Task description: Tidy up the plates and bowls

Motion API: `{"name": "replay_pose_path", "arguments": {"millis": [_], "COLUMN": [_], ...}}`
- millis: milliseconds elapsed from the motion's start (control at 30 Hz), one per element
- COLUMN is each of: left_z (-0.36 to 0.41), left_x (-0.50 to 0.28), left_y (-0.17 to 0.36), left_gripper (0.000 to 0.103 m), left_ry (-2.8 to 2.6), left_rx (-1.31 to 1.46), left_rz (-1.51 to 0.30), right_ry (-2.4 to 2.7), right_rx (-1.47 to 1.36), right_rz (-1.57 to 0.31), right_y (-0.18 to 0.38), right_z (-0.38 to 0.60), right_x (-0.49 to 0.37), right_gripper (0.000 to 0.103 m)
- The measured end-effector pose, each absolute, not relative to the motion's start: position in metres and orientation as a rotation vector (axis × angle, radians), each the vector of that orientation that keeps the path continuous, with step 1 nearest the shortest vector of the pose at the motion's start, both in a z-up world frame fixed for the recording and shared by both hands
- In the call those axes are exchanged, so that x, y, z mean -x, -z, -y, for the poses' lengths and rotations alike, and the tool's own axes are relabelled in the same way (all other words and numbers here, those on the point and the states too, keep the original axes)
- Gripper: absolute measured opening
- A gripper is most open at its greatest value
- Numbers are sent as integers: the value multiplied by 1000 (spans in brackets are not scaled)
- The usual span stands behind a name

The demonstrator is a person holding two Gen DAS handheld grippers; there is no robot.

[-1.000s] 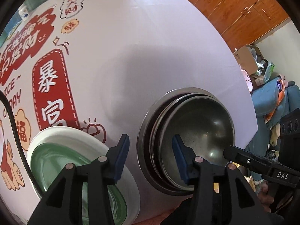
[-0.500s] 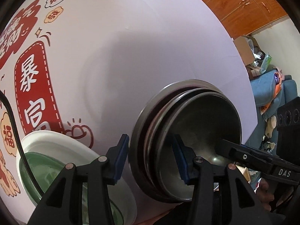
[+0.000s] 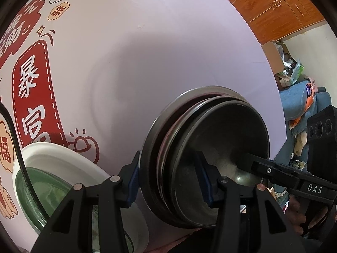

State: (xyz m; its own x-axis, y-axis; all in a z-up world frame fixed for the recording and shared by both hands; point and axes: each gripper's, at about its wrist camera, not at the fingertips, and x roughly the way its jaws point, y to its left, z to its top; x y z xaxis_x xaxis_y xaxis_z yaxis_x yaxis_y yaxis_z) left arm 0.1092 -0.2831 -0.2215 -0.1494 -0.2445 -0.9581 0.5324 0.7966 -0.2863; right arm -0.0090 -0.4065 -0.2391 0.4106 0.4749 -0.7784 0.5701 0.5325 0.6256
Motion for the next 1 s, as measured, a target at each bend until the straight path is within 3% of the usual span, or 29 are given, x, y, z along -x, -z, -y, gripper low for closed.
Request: {"name": "replay_pose_path", "arguments": {"millis": [1000], "left_z": [249], "left_x": [-61], "left_y": [180], "left_gripper": [45], "left_ry": [595], "left_rx": [-159], "left_rz": [-1464], "right_ry": [-78], "right_rx": [-903], "right_rz": [-1181], "right_y": [209], "right_z": [393], "right_x": [33], "right_gripper": [38]}}
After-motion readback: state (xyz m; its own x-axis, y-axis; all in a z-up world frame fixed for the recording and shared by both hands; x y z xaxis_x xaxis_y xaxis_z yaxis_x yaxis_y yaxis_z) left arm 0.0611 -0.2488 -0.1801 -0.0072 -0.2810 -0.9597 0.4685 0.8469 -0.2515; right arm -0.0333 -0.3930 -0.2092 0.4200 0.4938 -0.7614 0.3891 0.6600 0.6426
